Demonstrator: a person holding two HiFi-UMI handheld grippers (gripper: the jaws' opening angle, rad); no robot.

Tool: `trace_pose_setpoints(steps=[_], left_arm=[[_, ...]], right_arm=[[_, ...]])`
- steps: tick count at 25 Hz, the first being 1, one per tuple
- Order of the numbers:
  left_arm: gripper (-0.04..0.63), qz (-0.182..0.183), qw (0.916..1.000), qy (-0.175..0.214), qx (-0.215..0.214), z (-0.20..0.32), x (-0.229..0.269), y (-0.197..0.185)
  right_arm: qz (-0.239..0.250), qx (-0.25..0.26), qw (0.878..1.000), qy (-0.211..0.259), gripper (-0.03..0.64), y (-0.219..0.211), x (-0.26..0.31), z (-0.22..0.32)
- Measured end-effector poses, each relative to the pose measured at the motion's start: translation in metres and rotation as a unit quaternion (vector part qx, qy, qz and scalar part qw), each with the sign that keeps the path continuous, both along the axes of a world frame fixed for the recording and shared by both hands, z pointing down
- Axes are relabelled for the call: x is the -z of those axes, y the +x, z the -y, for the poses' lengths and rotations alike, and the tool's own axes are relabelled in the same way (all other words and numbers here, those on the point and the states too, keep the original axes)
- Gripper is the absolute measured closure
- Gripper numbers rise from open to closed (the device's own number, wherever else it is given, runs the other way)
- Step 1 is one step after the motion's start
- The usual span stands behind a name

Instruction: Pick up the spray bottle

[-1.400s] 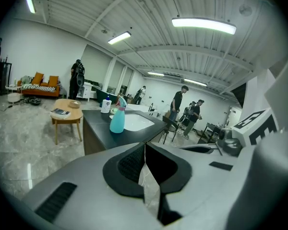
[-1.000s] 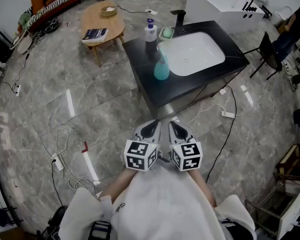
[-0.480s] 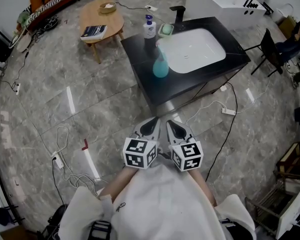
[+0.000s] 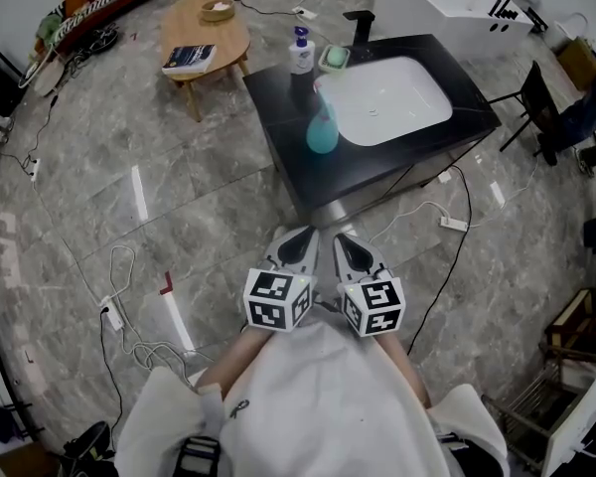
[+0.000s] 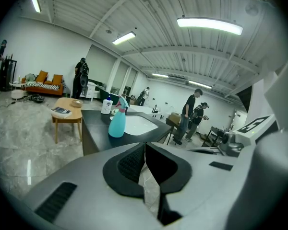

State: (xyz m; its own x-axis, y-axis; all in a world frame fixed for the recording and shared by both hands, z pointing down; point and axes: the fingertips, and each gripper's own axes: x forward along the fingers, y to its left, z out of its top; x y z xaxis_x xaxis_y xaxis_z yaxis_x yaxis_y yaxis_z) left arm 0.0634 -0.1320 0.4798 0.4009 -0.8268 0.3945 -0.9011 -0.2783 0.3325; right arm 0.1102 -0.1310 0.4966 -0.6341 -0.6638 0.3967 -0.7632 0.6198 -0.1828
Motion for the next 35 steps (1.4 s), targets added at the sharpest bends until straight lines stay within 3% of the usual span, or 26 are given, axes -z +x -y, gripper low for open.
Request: trace_pose_setpoints(steps=[10,23,35], left_arm=[[0.566,-0.002,1.0,-0.001,-0.005,0.021,-0.003,-0.003],[0.566,-0.009,0.9992,-0.01,-0.038,0.072,-0.009,0.001],[0.566,-0.017,0.999,-0.024,-0.033,0.13,-0.017,-0.025]], right_arm=[[-0.011,0.002,1.0,-0.006,0.589,-0.005,-0.004,0.019],[-0.011,-0.041,0.999,-0.018,0.589,0.0,-0.005,0.072],[-0.017,-0.046,0.998,-0.027,0.589,-0.021,-0.007,0.131]])
